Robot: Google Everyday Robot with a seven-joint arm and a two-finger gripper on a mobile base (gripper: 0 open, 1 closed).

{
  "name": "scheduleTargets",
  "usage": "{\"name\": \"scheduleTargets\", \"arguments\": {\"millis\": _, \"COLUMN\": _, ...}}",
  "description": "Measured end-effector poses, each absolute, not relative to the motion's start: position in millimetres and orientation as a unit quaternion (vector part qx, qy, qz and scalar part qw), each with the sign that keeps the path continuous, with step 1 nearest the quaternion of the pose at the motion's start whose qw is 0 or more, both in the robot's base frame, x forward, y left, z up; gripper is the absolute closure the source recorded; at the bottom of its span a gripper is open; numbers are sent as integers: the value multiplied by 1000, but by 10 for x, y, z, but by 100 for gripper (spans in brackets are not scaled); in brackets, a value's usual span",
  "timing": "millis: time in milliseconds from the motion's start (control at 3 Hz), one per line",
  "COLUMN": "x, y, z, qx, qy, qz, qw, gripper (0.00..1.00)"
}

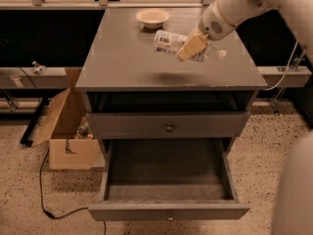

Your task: Place blue plastic bottle into middle drawer

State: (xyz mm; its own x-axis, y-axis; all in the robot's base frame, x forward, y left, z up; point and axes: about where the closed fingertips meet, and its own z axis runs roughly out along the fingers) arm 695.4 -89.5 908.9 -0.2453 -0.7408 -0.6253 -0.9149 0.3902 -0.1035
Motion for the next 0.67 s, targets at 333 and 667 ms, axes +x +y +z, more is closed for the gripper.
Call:
{"name": "scheduleTargets", "arguments": {"millis": 333, "x": 6508, "y": -797, "z": 9188, "qx": -513, "qy": 771, "qz": 175, "qw": 335, "gripper": 100}}
{"name": "scheduleTargets", "arguments": {"millis": 667, "x": 6322, "y": -726, "z": 8834, "qx": -515, "qy": 777, "qz": 193, "qw": 305, "gripper": 100}}
